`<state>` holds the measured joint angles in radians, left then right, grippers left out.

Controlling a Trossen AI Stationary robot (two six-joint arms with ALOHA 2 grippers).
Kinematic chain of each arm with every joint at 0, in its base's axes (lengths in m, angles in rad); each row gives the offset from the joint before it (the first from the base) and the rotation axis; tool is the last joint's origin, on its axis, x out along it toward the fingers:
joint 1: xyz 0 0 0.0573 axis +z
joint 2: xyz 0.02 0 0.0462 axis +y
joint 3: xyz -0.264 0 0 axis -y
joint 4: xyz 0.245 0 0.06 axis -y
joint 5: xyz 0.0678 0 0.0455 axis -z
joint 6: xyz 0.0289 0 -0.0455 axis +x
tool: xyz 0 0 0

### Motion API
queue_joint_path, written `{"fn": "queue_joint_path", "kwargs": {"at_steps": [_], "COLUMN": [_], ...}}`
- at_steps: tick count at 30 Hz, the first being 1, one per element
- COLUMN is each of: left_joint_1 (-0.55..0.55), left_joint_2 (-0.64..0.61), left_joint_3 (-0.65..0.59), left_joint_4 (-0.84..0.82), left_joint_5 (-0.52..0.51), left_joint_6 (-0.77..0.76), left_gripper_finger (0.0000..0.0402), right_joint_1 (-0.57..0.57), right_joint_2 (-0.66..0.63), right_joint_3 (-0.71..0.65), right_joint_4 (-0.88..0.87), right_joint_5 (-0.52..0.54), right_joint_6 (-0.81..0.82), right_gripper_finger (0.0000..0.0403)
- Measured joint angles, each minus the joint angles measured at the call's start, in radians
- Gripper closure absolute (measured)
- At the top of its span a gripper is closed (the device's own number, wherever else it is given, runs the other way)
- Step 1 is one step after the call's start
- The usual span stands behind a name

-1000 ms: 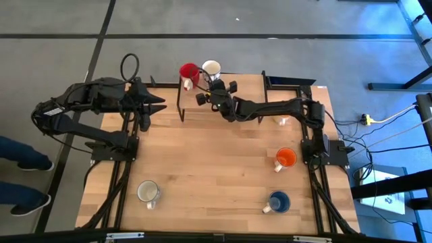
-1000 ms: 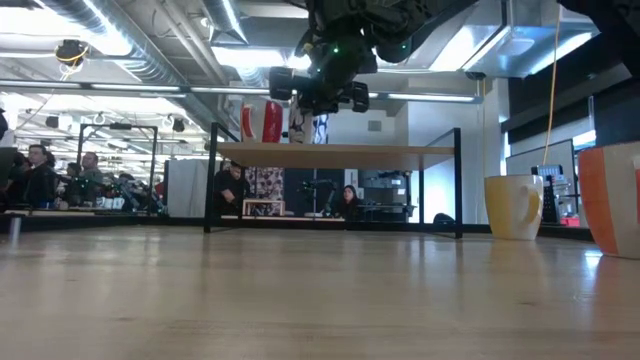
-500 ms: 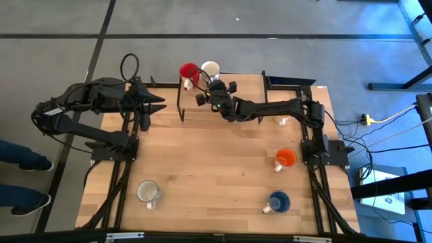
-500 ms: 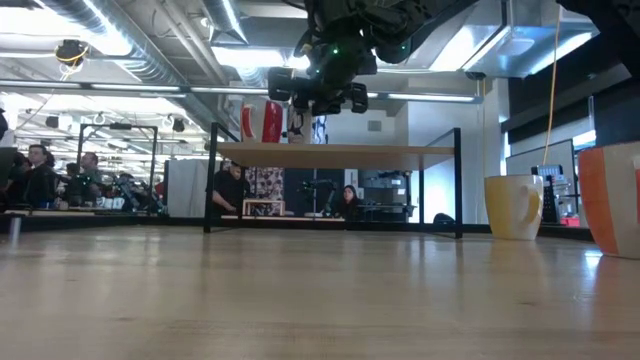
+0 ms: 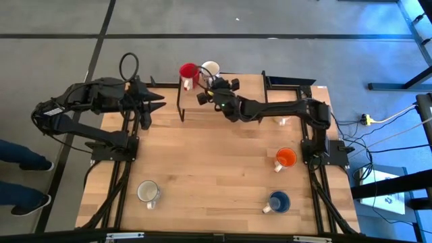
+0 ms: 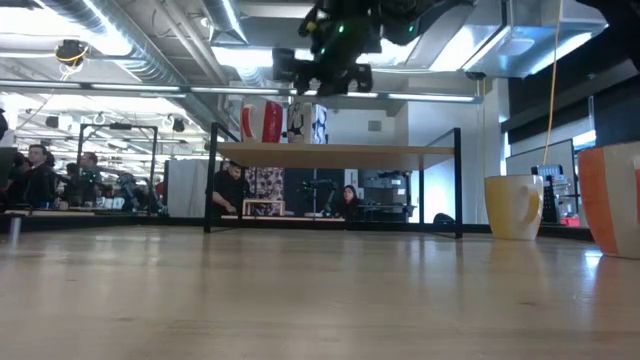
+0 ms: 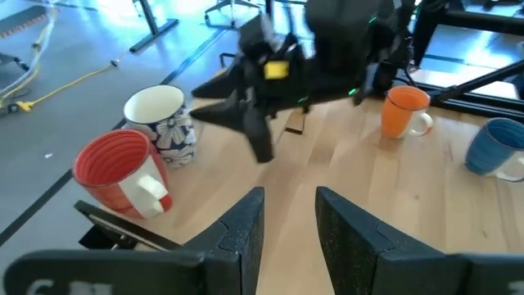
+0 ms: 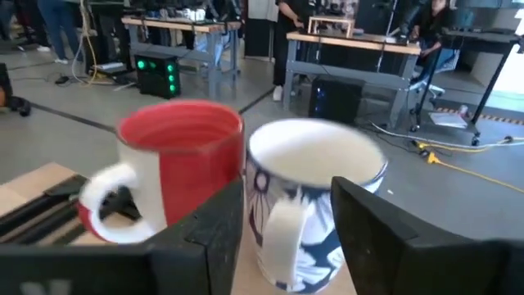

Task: Place coffee mugs
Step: Put the blue cup on the shelf

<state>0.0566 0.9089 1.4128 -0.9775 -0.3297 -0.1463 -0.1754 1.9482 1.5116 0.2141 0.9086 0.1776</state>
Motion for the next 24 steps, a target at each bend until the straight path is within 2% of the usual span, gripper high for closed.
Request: {"fn": "queue_joint_path", "kwargs": {"at_steps": [6, 8, 14, 18, 24], "left_joint_1": [0.0, 0.0, 0.0, -0.001, -0.001], "left_joint_2": [0.0, 0.0, 0.001, 0.015, 0.064], "left_joint_3": [0.0, 0.0, 0.0, 0.0, 0.0], "left_joint_4": [0.0, 0.0, -0.001, 0.0, 0.0], "left_joint_5": [-0.001, 0.005, 0.012, 0.088, 0.193], "left_joint_6": [0.0, 0.0, 0.009, 0.019, 0.016], "left_gripper_finger": [0.0297, 0.0297, 0.0297, 0.0297, 0.0297], "right_joint_1": [0.036, 0.057, 0.143, 0.214, 0.33], "right_joint_2": [-0.125, -0.172, -0.312, -0.379, -0.427], "right_joint_3": [0.0, 0.0, 0.001, 0.001, 0.001], "right_joint_4": [-0.035, -0.067, -0.225, -0.334, -0.49], "right_joint_5": [-0.056, -0.132, -0.458, -0.661, -0.745], "right_joint_6": [-0.059, -0.072, -0.079, -0.076, 0.006], "right_gripper_finger": [0.0229, 0.0228, 0.0228, 0.0228, 0.0228]}}
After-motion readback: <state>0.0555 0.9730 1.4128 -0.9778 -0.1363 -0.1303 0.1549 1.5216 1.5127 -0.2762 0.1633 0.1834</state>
